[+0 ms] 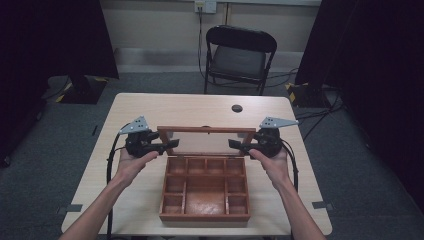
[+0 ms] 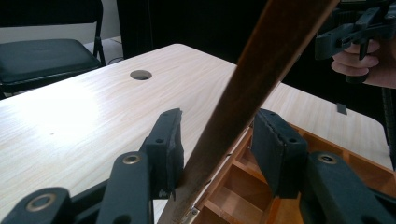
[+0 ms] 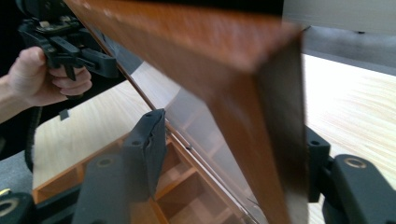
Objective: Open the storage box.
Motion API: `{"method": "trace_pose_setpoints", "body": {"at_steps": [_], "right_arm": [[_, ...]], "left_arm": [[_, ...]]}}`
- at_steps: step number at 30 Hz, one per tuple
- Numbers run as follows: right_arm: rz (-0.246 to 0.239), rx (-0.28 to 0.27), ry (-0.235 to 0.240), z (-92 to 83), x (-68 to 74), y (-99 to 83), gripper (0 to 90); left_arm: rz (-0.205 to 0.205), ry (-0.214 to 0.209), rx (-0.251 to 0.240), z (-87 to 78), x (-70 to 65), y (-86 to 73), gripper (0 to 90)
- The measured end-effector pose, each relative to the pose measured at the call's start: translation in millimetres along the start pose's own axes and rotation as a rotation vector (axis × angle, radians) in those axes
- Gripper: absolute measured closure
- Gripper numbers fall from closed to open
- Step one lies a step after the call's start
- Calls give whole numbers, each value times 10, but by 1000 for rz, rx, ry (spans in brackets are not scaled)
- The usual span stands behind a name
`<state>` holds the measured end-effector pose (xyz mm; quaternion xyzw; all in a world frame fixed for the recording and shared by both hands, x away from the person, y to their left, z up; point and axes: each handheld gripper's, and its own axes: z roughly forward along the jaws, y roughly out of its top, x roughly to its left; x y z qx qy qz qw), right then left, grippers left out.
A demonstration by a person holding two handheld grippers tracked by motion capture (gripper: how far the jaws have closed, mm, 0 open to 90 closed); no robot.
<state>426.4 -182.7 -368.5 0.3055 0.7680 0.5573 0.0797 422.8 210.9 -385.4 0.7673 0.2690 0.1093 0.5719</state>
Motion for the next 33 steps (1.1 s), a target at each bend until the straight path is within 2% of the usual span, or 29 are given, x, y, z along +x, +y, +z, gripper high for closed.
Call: {"method": "trace_pose_setpoints", "body": {"at_steps": [7, 18, 23, 33], "right_arm": [[14, 21, -22, 35, -96, -62, 391], [16, 18, 1, 138, -135, -125, 401], [39, 37, -21, 153, -200, -235, 415], [61, 45, -43, 184, -265, -263, 426]], "left_arm": [[-10, 10, 6, 41, 39, -26, 533], [-6, 16, 26, 91, 82, -75, 533], [-11, 20, 30, 111, 92, -105, 537], [-27, 35, 27, 149, 138, -129, 539]]}}
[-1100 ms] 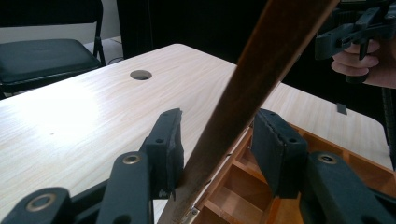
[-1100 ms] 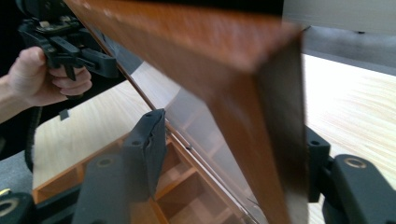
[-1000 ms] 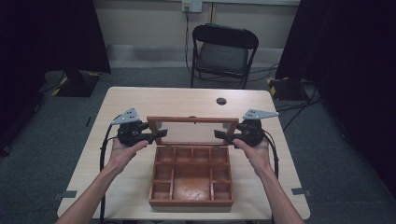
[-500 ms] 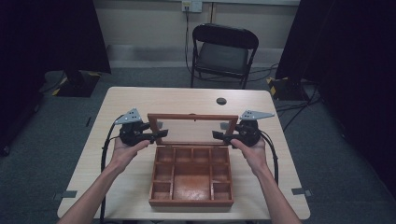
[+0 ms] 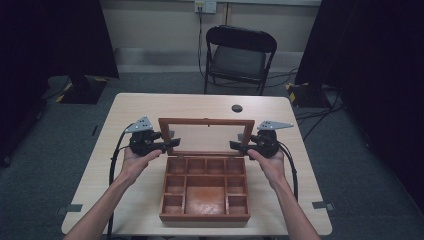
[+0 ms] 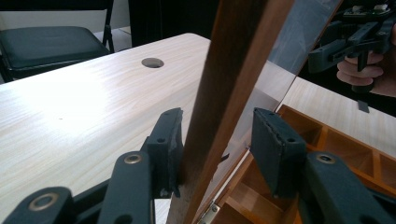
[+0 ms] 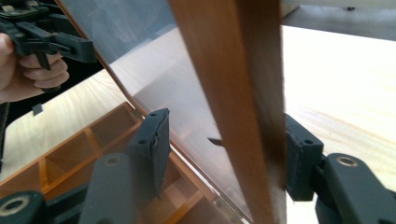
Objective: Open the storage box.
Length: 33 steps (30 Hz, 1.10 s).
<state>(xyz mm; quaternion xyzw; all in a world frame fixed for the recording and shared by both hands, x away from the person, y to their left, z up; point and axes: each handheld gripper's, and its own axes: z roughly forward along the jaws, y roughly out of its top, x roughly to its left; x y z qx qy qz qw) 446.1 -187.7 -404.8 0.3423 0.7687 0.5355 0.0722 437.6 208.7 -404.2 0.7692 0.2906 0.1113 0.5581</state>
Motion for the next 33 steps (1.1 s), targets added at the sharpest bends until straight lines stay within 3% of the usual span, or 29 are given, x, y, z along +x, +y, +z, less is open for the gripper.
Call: {"method": "trace_pose_setpoints", "body": {"at_steps": [9, 16, 22, 27, 28, 33], "right_arm": [[4, 26, -23, 47, -52, -31, 378], [-3, 36, -16, 95, -70, -59, 467], [-5, 42, -16, 117, -82, -76, 473], [-5, 40, -17, 123, -101, -76, 476], [-1, 38, -17, 129, -108, -79, 476], [1, 38, -25, 140, -125, -84, 475]], "left_arm": [[1, 3, 6, 30, 27, -48, 547], [-4, 13, 7, 50, 51, -56, 550], [-15, 13, 4, 60, 56, -65, 545], [-16, 20, 32, 87, 68, -122, 502], [-19, 24, 52, 97, 85, -166, 505], [-29, 39, 59, 124, 104, -223, 549]]}}
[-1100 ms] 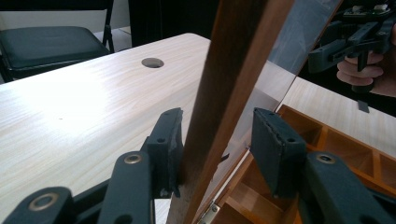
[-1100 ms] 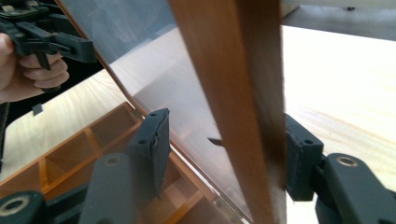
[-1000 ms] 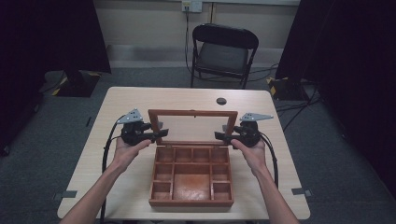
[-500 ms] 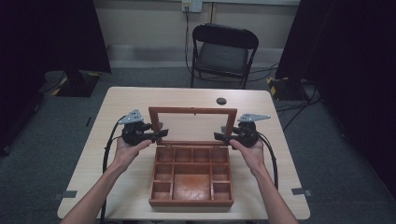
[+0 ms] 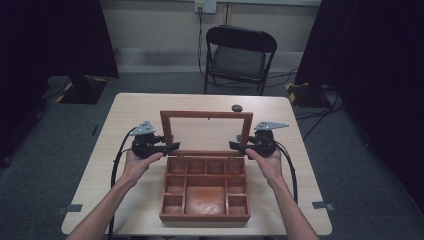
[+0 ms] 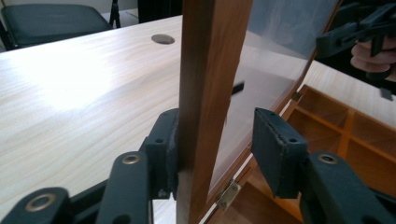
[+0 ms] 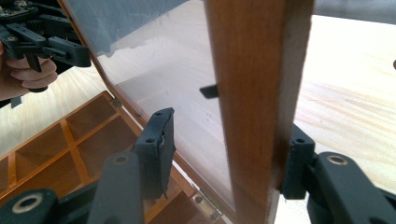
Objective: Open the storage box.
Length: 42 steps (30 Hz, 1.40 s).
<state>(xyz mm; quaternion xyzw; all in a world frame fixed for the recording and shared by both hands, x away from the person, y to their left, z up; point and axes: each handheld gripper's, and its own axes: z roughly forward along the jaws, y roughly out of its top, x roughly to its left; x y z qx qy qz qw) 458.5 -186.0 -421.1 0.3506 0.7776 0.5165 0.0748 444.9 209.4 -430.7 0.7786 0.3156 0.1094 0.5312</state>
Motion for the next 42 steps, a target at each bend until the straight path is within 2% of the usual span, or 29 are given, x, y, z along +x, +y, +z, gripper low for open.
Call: {"method": "trace_pose_setpoints", "body": {"at_steps": [11, 16, 23, 32, 42], "right_arm": [[11, 4, -4, 16, -42, -90, 468], [27, 11, -10, 29, -92, -139, 490], [18, 1, -32, 58, -108, -144, 542], [24, -5, -47, 76, -129, -148, 547], [34, -5, -54, 124, -170, -158, 532]], "left_arm": [[8, 16, 6, 7, 34, -3, 589], [-8, 19, 1, 33, 65, -2, 595], [-37, 18, -4, 70, 110, -10, 594], [-60, 21, -1, 61, 147, -69, 577], [-88, 26, 4, 111, 214, -74, 620]]}}
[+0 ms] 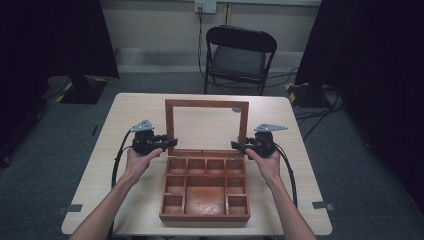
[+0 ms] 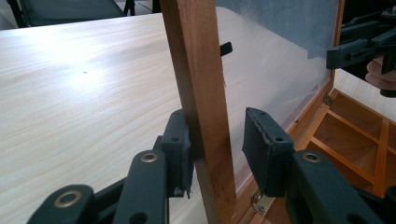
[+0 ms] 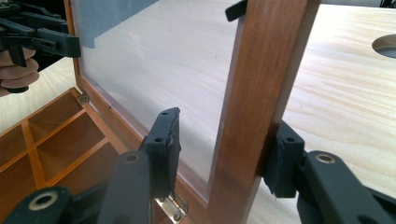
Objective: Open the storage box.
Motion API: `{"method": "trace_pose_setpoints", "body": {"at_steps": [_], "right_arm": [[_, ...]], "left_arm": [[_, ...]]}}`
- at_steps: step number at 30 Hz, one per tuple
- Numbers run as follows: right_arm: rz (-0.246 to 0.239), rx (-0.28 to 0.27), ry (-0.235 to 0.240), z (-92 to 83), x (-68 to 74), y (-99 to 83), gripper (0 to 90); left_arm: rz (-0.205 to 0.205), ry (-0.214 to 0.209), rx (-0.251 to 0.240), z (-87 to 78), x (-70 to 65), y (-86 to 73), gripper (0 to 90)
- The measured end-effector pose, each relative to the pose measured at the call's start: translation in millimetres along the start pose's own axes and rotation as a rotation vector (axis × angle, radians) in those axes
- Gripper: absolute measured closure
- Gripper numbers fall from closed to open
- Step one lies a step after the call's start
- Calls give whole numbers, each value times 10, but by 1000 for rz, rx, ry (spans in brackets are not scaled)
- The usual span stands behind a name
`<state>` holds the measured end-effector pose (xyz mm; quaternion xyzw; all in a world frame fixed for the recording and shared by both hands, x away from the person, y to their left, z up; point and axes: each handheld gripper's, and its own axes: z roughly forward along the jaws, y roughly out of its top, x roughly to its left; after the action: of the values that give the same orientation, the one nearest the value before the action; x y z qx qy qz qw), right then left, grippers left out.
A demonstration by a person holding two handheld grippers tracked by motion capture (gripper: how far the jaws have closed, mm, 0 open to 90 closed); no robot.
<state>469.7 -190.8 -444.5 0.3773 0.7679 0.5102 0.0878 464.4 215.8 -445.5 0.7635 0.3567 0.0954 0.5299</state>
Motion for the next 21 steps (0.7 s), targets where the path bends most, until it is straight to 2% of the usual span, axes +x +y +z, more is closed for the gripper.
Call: {"method": "trace_pose_setpoints", "body": {"at_steps": [21], "right_arm": [[30, 13, -13, 102, -42, -23, 448]], "left_arm": [[-8, 18, 45, 97, 47, -4, 543]]}}
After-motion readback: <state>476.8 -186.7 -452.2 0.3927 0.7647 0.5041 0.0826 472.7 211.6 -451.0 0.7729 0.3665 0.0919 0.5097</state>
